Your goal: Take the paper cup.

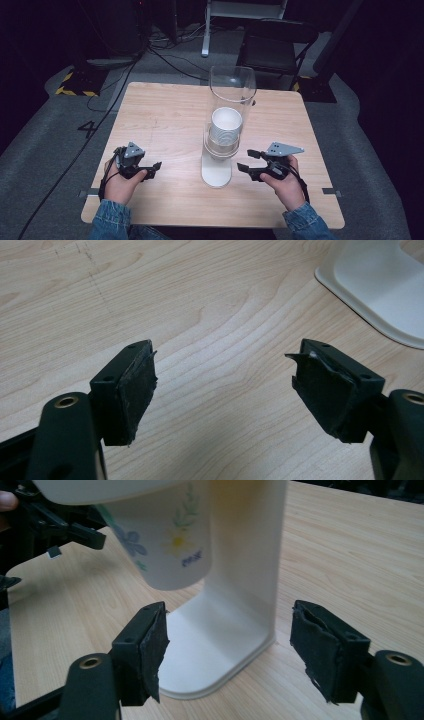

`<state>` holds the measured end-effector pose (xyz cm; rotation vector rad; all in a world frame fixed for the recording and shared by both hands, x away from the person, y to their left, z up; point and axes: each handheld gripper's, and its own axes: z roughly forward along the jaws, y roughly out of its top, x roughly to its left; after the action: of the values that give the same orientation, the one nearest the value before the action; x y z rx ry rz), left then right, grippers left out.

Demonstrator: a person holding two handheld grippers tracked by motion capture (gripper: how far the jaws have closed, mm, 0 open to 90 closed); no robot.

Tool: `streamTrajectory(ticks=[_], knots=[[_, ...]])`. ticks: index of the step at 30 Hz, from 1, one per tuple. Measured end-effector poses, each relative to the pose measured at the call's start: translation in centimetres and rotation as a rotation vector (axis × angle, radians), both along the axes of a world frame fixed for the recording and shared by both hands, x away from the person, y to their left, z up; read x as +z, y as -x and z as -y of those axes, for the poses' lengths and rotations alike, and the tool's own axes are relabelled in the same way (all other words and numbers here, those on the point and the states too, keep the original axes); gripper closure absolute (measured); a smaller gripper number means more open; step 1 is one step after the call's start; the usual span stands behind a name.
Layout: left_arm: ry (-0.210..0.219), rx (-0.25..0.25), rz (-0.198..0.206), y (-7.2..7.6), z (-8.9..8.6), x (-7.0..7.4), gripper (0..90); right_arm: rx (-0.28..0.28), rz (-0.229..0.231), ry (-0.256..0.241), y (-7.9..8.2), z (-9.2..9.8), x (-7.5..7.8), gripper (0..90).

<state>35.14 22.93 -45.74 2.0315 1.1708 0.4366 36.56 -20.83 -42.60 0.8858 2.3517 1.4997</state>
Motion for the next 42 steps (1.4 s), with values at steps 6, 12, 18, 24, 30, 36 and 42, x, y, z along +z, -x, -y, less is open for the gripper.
streamTrajectory(ticks=[6, 12, 18, 24, 30, 36, 42], knots=[[-0.004, -0.007, -0.002, 0.0, 0.0, -0.1, 25.2, 0.034, 0.015, -0.01, 0.2, -1.4, -0.1, 28.2], [-0.008, -0.009, -0.005, -0.1, 0.1, -0.2, 25.2, 0.052, 0.029, -0.008, 0.3, -2.5, -0.3, 26.0], [-0.007, -0.008, -0.006, -0.1, 0.1, -0.3, 24.8, 0.044, 0.057, -0.003, 0.0, -3.7, -0.6, 21.4], [-0.013, -0.013, -0.006, -0.1, 0.1, -0.3, 24.8, 0.028, 0.075, -0.004, -0.6, -4.7, -1.2, 18.8], [-0.007, -0.011, -0.009, -0.1, 0.1, -0.3, 24.4, 0.027, 0.096, -0.014, -1.3, -5.6, -1.7, 18.7], [-0.014, -0.014, -0.009, -0.1, 0.1, -0.4, 24.2, 0.029, 0.143, -0.036, -1.7, -6.3, -1.6, 20.1], [-0.017, -0.015, -0.006, -0.1, 0.1, -0.4, 24.2, 0.035, 0.172, -0.052, -1.9, -6.7, -1.3, 21.5]])
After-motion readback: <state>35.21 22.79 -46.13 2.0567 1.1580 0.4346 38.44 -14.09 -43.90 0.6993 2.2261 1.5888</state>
